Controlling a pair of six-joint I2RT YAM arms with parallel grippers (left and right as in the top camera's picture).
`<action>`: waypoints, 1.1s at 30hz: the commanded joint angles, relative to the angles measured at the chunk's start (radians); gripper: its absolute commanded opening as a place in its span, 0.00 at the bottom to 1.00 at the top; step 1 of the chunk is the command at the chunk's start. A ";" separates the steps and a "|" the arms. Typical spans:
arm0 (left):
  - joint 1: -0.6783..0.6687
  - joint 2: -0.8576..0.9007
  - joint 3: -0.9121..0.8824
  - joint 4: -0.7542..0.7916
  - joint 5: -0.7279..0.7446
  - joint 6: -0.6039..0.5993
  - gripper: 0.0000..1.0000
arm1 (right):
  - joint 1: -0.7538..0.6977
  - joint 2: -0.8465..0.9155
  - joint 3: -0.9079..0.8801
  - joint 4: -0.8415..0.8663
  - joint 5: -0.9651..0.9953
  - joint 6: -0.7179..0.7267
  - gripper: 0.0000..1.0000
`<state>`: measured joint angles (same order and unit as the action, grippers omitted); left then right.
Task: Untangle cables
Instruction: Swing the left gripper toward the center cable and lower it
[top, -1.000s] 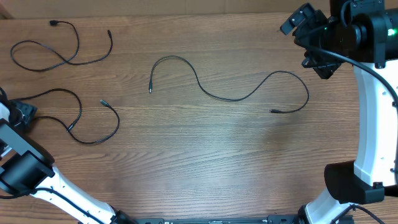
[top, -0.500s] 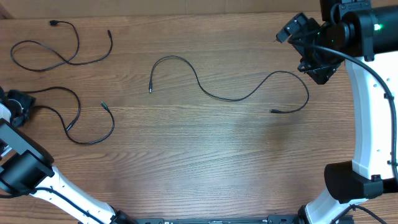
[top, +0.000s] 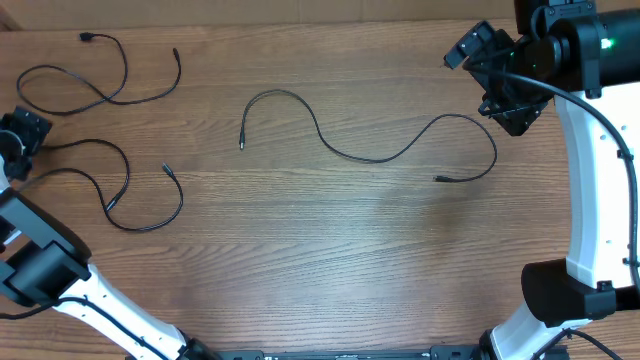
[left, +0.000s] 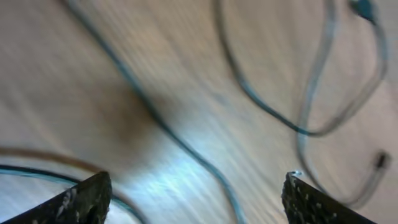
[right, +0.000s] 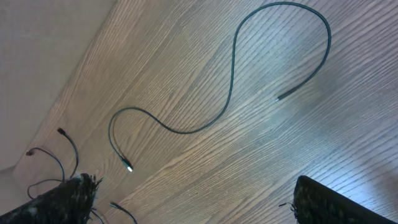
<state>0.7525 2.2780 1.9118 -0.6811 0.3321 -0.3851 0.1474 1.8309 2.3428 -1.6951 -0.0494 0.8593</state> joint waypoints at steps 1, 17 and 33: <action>-0.051 -0.005 0.022 -0.011 0.222 0.016 0.90 | 0.003 -0.019 -0.010 0.006 0.013 0.000 1.00; -0.627 -0.004 0.022 -0.118 0.118 0.226 0.98 | -0.187 -0.007 -0.112 0.031 0.221 -0.003 1.00; -1.187 -0.004 0.022 -0.099 -0.100 0.772 1.00 | -0.350 -0.007 -0.210 0.048 0.259 -0.004 1.00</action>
<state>-0.3740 2.2780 1.9121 -0.7895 0.2855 0.2050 -0.1658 1.8309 2.1368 -1.6478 0.1741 0.8593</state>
